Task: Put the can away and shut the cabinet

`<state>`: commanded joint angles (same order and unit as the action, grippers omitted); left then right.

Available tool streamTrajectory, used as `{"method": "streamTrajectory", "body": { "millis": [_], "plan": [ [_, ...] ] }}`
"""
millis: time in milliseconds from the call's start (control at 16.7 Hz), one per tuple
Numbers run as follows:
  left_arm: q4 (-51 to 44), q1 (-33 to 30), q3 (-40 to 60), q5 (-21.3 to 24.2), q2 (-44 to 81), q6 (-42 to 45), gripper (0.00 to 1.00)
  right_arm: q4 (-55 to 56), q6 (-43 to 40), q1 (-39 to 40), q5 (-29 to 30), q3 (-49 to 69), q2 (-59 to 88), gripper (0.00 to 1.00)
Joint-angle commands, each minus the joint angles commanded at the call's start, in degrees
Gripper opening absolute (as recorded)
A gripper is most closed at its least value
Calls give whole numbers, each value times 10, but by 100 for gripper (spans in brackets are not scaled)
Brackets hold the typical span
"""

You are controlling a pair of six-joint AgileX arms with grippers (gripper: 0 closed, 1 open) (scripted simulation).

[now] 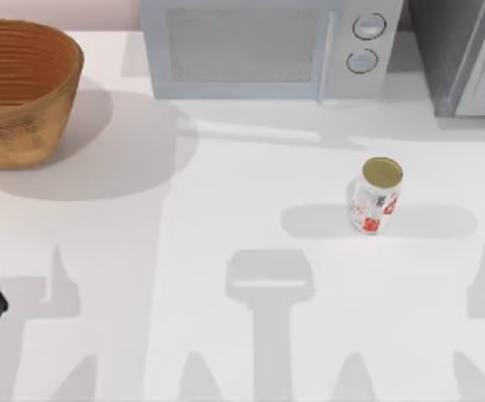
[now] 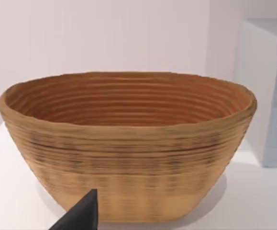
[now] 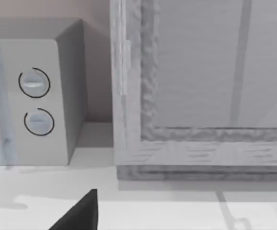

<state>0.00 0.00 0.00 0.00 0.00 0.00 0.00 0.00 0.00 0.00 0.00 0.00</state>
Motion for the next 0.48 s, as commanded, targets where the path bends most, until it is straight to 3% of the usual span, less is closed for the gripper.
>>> {"method": "streamTrajectory", "body": {
  "millis": [480],
  "plan": [
    [0, 0, 0, 0, 0, 0, 100, 79, 3, 41, 35, 19, 113, 100]
  ]
}}
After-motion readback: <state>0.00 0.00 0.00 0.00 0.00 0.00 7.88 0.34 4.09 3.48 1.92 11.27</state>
